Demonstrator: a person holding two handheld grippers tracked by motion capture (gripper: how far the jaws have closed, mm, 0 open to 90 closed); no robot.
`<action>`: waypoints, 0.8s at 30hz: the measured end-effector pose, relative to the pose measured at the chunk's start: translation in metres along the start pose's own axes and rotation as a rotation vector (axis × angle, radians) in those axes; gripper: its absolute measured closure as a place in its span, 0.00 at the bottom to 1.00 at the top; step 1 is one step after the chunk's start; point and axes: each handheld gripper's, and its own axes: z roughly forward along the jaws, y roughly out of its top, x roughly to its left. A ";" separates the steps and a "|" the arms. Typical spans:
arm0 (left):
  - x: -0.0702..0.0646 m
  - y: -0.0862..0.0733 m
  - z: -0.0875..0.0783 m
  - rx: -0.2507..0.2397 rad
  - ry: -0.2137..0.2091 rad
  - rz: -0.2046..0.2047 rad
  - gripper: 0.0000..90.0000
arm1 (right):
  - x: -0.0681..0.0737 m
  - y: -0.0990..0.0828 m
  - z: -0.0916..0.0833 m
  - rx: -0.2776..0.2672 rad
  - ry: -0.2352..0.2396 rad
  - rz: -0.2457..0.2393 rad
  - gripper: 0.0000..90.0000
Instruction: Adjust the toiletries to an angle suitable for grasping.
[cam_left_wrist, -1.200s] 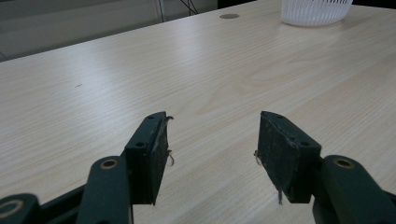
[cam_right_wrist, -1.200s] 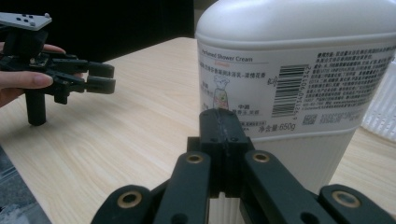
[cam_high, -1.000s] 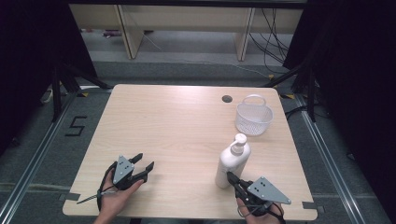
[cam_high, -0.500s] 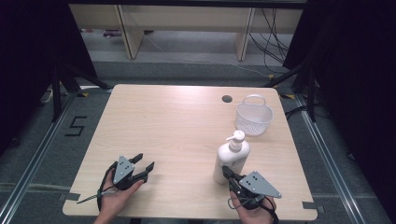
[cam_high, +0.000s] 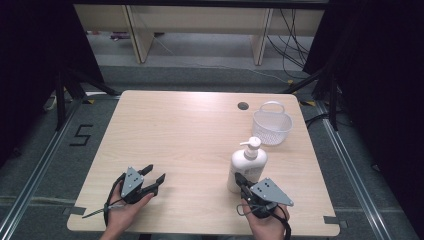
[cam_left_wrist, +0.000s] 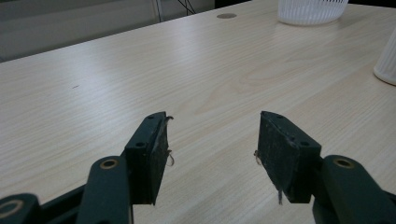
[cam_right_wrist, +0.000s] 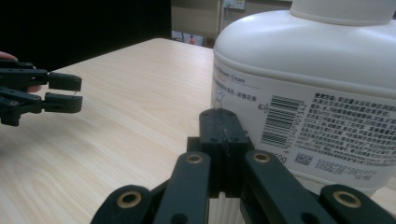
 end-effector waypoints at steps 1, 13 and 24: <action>0.000 0.000 0.000 0.000 0.000 0.000 0.48 | 0.000 0.000 0.000 0.000 0.000 0.000 1.00; 0.000 0.000 0.000 -0.002 -0.003 -0.002 0.48 | -0.004 0.001 0.006 -0.017 -0.057 0.012 1.00; 0.000 0.000 0.000 0.003 -0.002 -0.002 0.48 | -0.007 0.000 0.008 -0.014 -0.079 0.002 1.00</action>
